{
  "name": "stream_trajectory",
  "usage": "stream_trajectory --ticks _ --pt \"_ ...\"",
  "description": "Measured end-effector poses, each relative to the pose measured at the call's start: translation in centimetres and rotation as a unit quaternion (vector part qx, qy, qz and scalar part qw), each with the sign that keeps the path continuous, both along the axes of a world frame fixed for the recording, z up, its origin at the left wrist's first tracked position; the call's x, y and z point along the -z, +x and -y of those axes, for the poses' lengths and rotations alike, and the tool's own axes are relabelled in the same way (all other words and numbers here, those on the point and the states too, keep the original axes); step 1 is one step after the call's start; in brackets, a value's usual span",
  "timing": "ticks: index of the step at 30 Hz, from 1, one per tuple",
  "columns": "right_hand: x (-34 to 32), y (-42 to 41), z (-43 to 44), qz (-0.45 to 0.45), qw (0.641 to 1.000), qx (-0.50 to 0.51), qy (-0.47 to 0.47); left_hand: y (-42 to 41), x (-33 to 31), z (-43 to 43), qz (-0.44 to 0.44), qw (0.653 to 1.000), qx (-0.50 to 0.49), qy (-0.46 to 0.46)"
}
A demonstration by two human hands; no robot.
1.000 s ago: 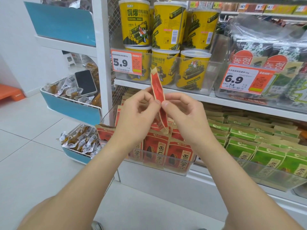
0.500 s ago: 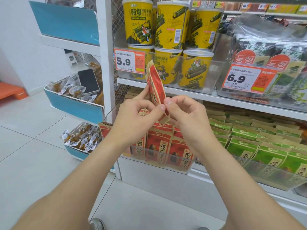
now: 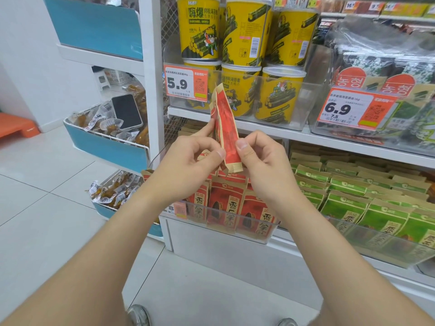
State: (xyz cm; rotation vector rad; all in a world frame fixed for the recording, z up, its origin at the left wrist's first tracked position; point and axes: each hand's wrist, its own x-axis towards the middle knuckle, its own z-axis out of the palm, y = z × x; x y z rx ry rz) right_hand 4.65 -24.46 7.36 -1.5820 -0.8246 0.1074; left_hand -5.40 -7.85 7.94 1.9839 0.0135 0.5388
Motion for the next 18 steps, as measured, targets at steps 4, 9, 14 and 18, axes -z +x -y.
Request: stream_trajectory --ticks 4,9,14,18 --pt "0.0 -0.5 0.1 0.089 0.995 0.031 -0.041 -0.1 0.2 -0.3 -0.003 1.000 0.012 -0.001" --pt "0.3 -1.3 -0.4 0.176 0.978 0.071 -0.081 -0.5 -0.2 -0.3 0.009 1.000 0.023 0.004" --pt "0.1 -1.1 -0.4 0.115 0.989 0.042 -0.077 -0.6 -0.3 -0.6 0.005 0.999 0.045 -0.023" --pt "0.0 -1.2 -0.5 0.103 0.992 0.031 -0.066 -0.8 -0.4 -0.5 0.013 0.998 0.045 -0.035"
